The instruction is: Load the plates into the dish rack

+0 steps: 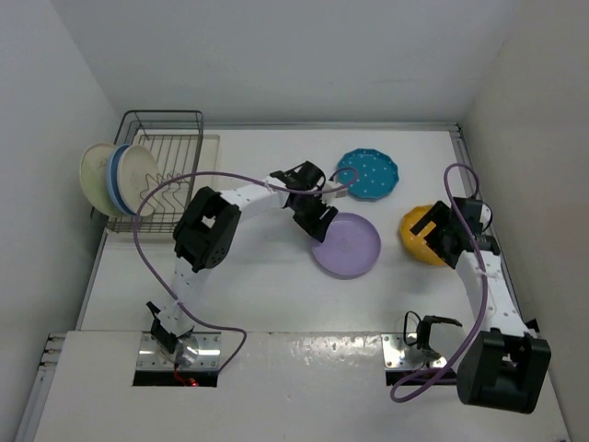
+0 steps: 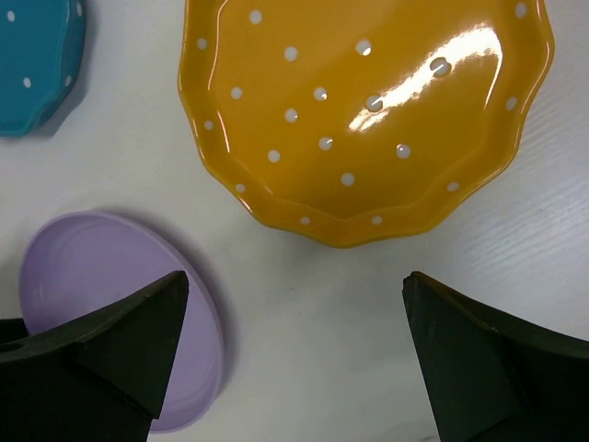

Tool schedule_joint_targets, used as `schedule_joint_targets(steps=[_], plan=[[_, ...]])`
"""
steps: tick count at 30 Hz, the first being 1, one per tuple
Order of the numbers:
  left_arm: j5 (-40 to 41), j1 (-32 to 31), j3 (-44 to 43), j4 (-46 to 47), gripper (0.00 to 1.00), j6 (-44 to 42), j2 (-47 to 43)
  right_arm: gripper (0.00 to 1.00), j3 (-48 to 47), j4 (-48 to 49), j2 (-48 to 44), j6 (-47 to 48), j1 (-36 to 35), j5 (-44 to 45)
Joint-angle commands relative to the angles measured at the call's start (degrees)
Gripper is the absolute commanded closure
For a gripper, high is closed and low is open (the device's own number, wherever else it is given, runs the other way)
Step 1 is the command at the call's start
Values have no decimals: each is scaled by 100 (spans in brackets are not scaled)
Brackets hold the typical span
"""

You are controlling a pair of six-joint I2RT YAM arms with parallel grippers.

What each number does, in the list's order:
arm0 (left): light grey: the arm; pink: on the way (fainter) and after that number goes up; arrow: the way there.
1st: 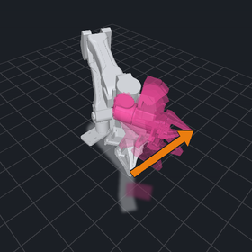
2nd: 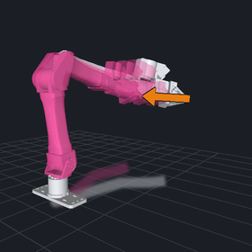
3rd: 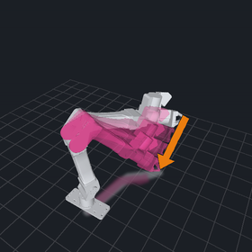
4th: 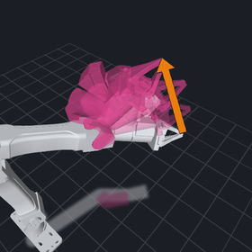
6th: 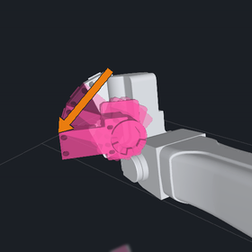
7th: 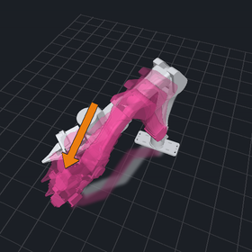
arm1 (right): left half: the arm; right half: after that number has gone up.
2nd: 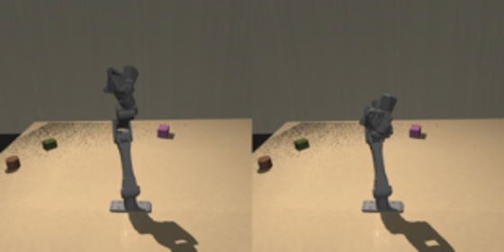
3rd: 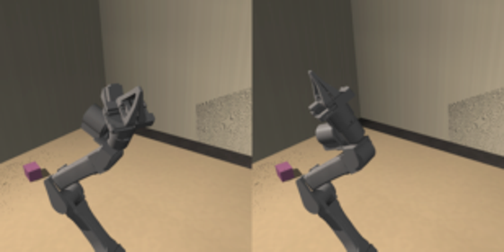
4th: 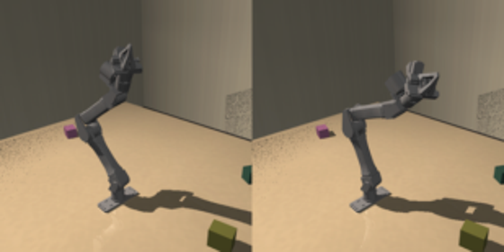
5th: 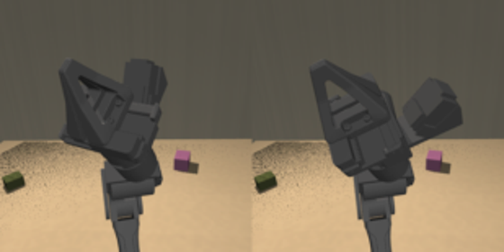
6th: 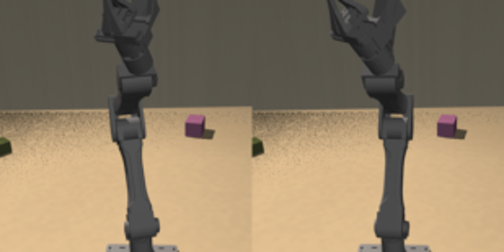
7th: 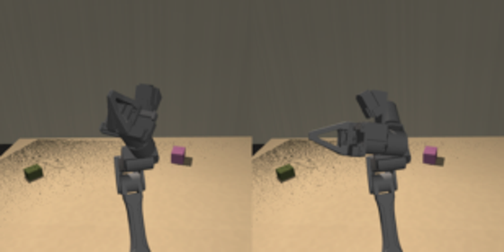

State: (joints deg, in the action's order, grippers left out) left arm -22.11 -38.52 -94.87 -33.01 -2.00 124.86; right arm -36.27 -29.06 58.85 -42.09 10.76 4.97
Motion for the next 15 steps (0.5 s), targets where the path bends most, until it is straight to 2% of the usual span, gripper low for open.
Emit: schedule_joint_targets(steps=[1, 2, 3, 5, 8, 10, 12, 15], plan=[[-5, 47, 4, -117, 49, 173, 311, 0, 67, 146, -216, -116, 31, 47], [48, 99, 4, -170, 60, 174, 363, 0, 68, 146, -268, -107, 48, 65], [127, 99, 4, -170, 81, 174, 364, 0, 85, 146, -277, -107, 49, 83], [372, 99, -110, -337, 99, 226, 364, 0, 85, 120, -330, -98, 48, 109], [1119, 231, -522, -767, 100, -10, 92, 0, 50, 120, -392, -98, 48, 127], [1892, 449, -1005, -1152, 100, -212, -110, 0, 15, 128, -392, -89, 40, 118], [2724, 643, -1426, -1330, 100, -607, -530, 0, -20, 137, -383, -98, 40, 92], [3719, 969, -1622, -1383, 100, -1354, -1102, 0, -55, 207, -330, -133, 49, 48]])
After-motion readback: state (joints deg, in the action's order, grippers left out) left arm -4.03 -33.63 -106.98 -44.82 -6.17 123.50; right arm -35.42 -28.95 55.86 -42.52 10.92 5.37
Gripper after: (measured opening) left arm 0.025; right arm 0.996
